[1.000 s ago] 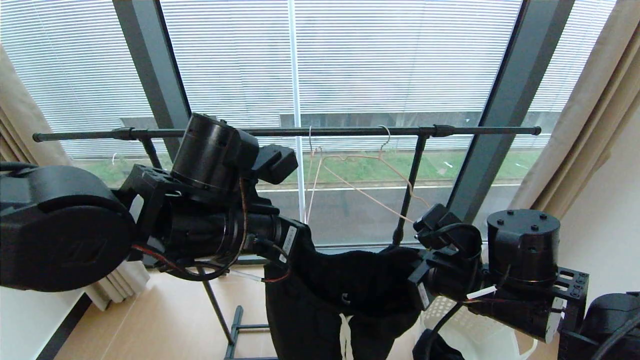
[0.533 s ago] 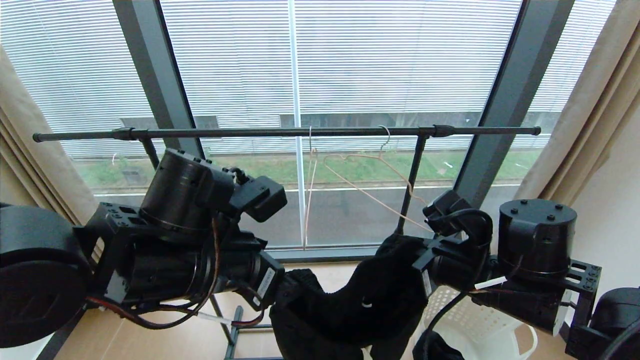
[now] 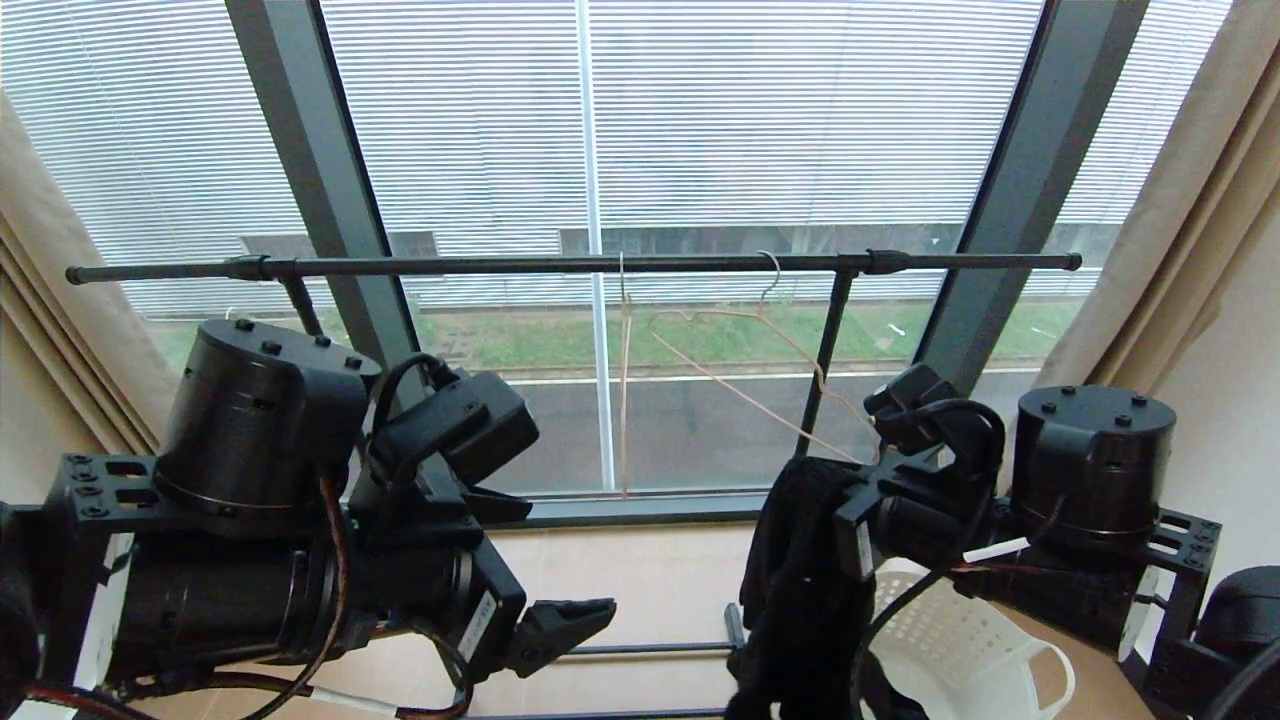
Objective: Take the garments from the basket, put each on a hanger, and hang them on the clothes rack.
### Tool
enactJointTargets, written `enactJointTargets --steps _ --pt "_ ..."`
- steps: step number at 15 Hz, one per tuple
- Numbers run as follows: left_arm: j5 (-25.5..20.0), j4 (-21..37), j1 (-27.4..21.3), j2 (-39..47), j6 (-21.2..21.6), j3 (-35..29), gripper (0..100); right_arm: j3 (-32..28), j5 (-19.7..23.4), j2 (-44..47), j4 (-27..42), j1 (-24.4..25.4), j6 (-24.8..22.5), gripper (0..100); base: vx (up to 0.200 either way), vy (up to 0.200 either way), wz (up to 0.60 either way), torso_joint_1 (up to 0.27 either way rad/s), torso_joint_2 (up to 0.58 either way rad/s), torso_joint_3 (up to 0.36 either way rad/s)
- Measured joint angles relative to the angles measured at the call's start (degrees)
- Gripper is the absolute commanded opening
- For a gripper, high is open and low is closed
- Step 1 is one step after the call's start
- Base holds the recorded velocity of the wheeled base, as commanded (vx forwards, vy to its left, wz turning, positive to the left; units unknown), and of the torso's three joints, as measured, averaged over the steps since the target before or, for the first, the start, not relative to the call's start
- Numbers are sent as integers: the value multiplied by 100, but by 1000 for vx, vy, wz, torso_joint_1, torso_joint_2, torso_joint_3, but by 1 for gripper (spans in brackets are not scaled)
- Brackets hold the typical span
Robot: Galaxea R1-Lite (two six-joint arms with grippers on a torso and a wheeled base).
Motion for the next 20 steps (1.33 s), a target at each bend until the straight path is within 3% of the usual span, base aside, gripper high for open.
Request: enactJointTargets --steps 2,4,6,9,17,20 --pt "30 -289 124 51 -151 22 100 111 -6 -293 93 -5 -21 0 0 0 0 0 0 0" --pt "190 -445 172 221 -596 -16 100 196 -12 -719 580 -7 -90 0 0 0 0 0 0 0" --pt "703 -594 185 556 -905 -226 100 227 -9 -1091 1084 -11 -134 0 0 0 0 0 0 0" --pt "1473 -664 180 1262 -1269 -934 100 193 -6 -1287 1102 -5 -145 0 0 0 0 0 0 0" --pt "2216 -660 347 3043 -1401 -2795 100 129 -12 -1180 1090 56 -344 0 0 0 0 0 0 0" --pt "2438 -662 340 3500 -1480 -3172 100 121 -17 -1086 1081 85 -344 0 0 0 0 0 0 0"
